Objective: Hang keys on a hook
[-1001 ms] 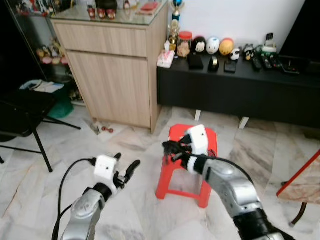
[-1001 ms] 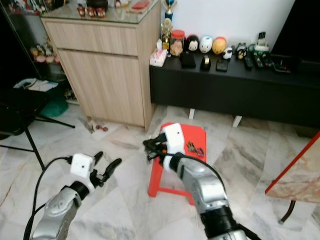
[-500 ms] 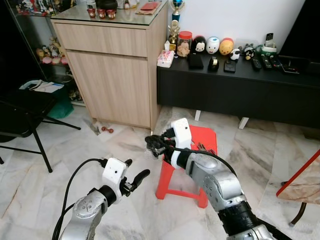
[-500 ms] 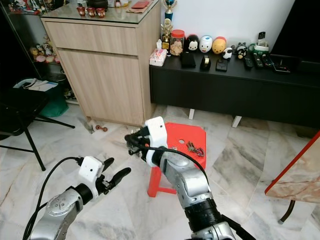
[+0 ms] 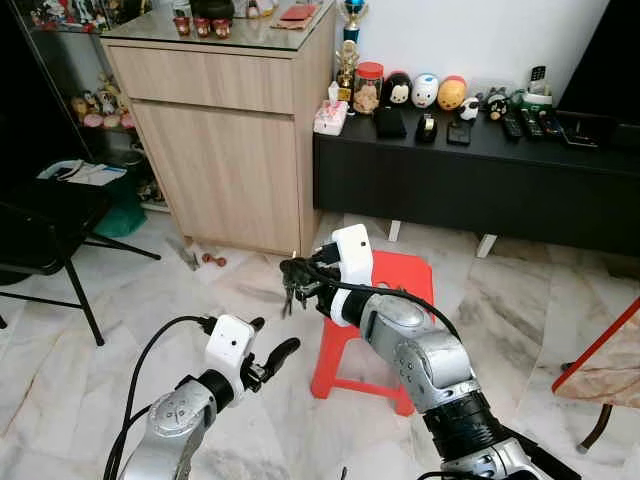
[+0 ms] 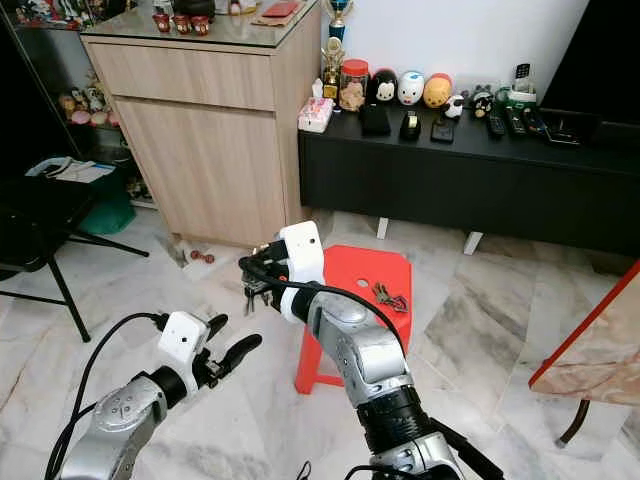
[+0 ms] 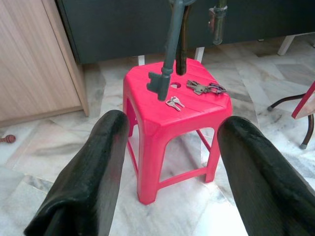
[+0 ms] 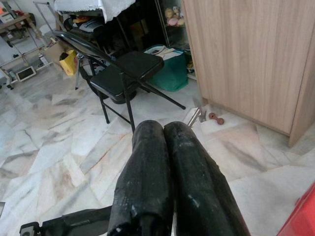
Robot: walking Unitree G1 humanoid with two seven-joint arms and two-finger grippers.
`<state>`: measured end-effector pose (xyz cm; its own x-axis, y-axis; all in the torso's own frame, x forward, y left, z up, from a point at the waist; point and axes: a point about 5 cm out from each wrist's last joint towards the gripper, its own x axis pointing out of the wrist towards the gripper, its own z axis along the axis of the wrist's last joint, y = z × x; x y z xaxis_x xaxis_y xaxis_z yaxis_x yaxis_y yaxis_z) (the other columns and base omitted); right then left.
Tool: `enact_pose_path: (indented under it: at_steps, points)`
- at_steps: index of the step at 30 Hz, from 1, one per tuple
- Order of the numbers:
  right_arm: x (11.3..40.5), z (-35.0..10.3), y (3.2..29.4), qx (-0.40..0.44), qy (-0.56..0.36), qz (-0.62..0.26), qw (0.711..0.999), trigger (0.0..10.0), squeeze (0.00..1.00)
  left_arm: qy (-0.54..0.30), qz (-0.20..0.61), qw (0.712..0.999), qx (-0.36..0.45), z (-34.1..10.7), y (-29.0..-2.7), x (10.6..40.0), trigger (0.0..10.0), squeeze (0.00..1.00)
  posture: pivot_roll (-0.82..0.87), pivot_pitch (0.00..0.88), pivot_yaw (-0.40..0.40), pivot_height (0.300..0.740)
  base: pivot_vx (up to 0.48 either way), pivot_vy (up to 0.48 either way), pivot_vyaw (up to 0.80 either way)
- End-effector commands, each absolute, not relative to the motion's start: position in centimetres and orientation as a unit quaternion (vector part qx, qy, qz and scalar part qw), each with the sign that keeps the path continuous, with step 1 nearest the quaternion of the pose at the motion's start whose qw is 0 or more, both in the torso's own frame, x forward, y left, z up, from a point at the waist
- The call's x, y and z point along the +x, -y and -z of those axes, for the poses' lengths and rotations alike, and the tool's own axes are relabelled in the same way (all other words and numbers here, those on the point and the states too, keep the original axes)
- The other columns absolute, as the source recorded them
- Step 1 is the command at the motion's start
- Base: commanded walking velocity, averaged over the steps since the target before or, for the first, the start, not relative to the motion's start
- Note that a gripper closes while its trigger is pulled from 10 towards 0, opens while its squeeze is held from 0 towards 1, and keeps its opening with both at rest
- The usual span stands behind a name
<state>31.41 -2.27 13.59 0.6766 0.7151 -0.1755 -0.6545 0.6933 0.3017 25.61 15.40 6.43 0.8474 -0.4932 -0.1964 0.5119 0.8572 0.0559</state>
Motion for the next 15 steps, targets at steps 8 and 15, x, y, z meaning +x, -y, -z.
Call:
enact_pose_path:
  at_steps: [8,15]
  points:
    - [31.26,-13.99,1.61,0.114,-0.141,-0.384,0.905,10.0,0.0,-0.079,0.259,0.96,0.068,-6.7,-15.04,25.86,10.0,0.0,0.01,0.0,-0.069,0.74,0.0,0.0,0.0]
    - [30.89,-13.93,1.13,0.111,-0.145,-0.397,0.9,10.0,0.0,-0.076,0.256,0.961,0.068,-6.7,-14.82,26.08,10.0,0.0,0.01,0.0,-0.074,0.74,0.0,0.0,0.0]
